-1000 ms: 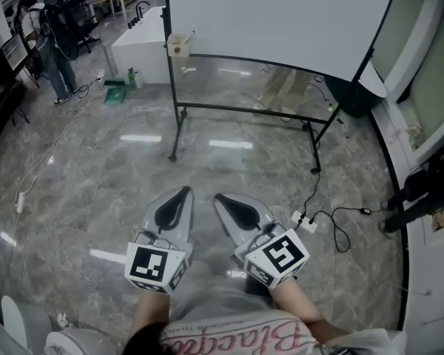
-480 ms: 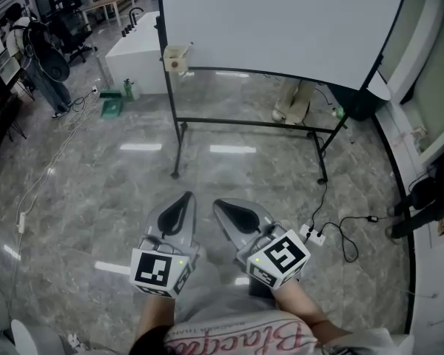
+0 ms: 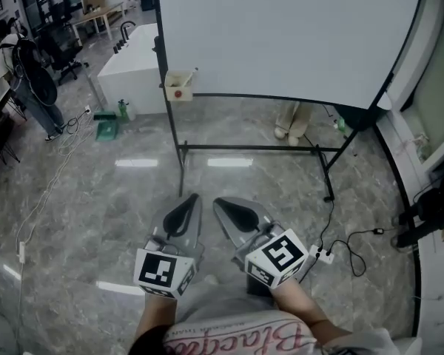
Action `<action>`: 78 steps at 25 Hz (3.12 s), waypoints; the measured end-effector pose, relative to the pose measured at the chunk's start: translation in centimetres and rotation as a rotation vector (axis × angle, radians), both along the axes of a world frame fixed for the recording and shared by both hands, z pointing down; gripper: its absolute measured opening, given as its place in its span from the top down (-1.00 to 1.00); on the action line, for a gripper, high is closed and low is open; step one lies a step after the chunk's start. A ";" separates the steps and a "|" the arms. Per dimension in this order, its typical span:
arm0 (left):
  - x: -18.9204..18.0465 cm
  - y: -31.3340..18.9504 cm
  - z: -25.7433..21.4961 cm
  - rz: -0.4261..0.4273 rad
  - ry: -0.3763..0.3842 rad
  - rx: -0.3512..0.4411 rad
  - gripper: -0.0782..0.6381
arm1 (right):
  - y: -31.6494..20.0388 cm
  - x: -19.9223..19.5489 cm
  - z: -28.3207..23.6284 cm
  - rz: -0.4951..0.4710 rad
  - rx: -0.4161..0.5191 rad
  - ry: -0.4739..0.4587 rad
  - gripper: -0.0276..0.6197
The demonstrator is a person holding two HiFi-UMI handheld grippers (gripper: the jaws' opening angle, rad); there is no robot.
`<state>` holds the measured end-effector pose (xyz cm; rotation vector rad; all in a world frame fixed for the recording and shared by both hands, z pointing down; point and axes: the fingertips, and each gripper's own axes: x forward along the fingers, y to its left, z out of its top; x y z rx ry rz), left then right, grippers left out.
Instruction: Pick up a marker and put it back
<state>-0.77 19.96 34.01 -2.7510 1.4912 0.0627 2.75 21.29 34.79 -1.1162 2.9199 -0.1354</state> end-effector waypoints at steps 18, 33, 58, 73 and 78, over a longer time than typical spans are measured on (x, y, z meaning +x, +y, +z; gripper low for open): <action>-3.1 -14.7 2.4 -0.027 0.008 -0.059 0.78 | -15.7 -2.2 2.3 0.015 -0.072 0.016 0.91; -4.4 -34.8 1.2 -0.121 -0.022 -0.046 0.78 | -37.3 -3.3 1.4 -0.020 -0.041 0.045 0.90; -8.6 -47.0 2.1 -0.158 -0.008 -0.084 0.78 | -51.1 -7.0 7.2 -0.011 -0.351 -0.011 0.62; -10.6 -46.1 -2.6 -0.126 0.063 0.036 0.78 | -48.0 -5.1 -5.6 -0.023 0.115 -0.226 0.71; -9.9 -46.0 -3.6 -0.089 -0.005 0.089 0.79 | -46.9 -4.7 -7.5 -0.026 0.170 -0.228 0.71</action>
